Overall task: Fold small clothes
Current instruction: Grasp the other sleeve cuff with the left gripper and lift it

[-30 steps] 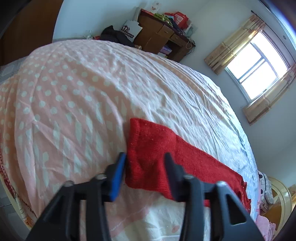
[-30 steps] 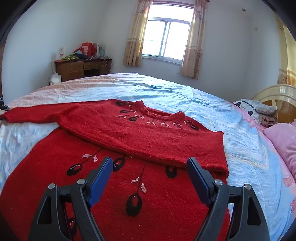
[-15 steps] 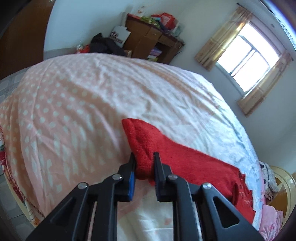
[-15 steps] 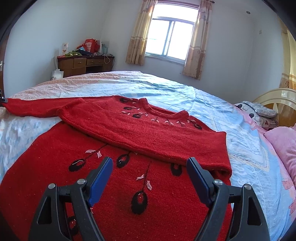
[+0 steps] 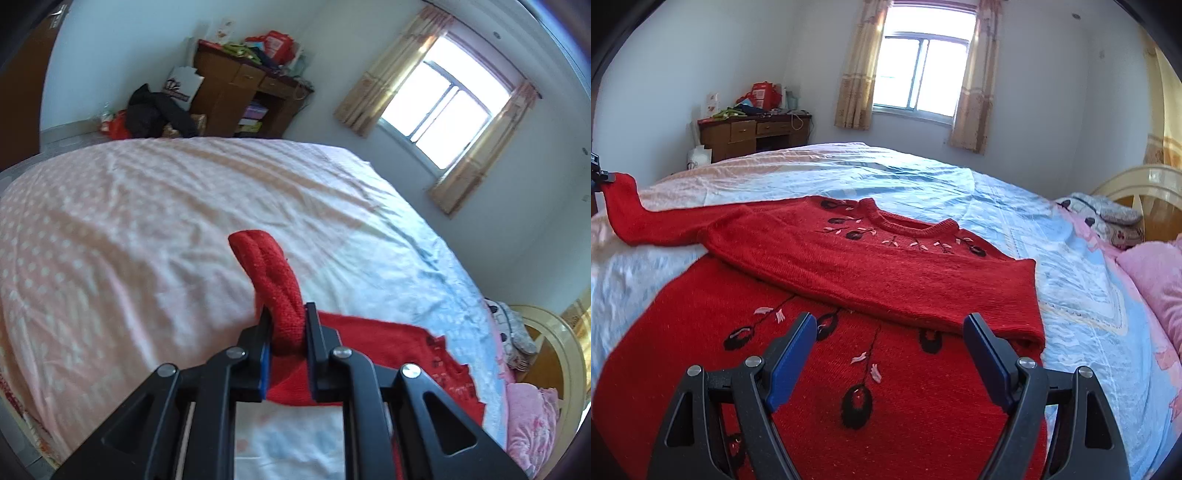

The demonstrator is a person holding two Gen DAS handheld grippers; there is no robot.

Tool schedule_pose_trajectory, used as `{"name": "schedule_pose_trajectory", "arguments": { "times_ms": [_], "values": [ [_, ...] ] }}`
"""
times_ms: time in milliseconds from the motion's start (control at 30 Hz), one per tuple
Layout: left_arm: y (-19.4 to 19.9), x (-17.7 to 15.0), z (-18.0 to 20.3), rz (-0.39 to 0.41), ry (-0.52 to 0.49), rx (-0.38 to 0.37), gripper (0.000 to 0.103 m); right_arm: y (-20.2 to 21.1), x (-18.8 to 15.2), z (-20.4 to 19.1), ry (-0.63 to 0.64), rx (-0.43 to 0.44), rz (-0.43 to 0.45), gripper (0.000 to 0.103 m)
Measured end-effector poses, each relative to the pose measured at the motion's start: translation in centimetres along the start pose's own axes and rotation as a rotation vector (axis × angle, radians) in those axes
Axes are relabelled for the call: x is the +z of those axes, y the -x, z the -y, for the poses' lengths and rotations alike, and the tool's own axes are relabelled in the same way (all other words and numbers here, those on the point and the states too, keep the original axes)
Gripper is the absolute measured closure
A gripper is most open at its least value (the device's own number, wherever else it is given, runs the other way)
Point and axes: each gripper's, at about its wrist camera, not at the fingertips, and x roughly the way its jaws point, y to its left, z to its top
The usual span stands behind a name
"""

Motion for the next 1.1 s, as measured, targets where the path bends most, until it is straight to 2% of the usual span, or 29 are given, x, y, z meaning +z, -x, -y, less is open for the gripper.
{"name": "schedule_pose_trajectory", "arguments": {
  "times_ms": [200,400,800,1100],
  "values": [
    [1.2,2.1,4.8,0.053,-0.06,-0.086,0.087,1.8,1.7,3.3,-0.121,0.019,-0.025,0.021],
    [2.2,3.0,9.7,0.086,-0.122,-0.173,0.088,2.9,0.6,6.8,-0.211,-0.004,-0.076,0.021],
    [2.2,2.4,18.4,0.123,-0.24,-0.266,0.088,3.3,-3.9,10.5,-0.331,-0.036,-0.135,0.021],
    [3.3,1.0,25.4,0.121,-0.292,-0.381,0.088,3.4,-4.5,11.3,-0.371,-0.041,-0.122,0.021]
  ]
}}
